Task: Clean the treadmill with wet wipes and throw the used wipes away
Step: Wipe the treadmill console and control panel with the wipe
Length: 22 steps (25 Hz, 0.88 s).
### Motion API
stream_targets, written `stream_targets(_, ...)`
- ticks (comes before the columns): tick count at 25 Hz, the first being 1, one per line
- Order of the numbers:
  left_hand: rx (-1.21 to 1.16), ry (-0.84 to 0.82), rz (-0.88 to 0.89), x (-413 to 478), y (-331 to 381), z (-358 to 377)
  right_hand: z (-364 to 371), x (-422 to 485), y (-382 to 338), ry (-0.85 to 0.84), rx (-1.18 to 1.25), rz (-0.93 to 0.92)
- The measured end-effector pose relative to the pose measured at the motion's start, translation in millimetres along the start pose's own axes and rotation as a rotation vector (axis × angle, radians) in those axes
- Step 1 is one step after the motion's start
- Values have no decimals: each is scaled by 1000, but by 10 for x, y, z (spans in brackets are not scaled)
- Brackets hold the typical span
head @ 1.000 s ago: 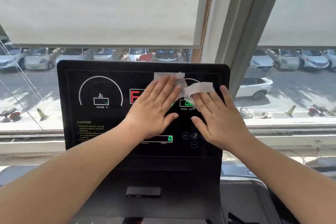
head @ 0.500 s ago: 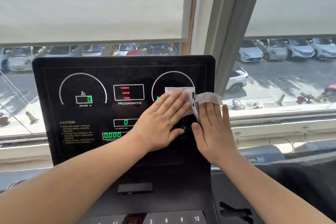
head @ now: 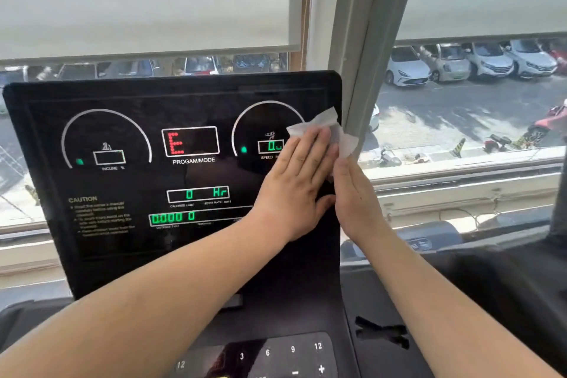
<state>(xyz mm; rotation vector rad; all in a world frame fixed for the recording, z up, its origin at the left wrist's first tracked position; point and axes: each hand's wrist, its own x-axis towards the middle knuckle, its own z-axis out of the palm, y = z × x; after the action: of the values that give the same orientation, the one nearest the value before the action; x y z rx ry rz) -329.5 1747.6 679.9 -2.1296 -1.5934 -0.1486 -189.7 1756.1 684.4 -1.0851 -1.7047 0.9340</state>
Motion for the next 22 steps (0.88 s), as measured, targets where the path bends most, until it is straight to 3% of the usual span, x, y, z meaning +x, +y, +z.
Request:
stream_targets(5, -20, -91, 173, -722, 316, 476, 74, -704, 440, -28, 25, 178)
stream_targets(9, 4, -58, 303, -874, 54, 447, 209, -910, 495, -41, 11, 200)
stream_targets(12, 36, 46, 28, -599, -427, 142, 223, -504, 221, -28, -173, -75)
stream_targets(16, -17, 44, -282, -694, -616, 31, 417, -122, -28, -83, -842, -258)
stream_targets(19, -28, -39, -264, -1193, -521, 218, 755, -480, 99, -138, -1069, -340)
stream_targets(22, 3, -50, -188, -1461, -729, 266, 904, -500, 108, -177, -1139, -431)
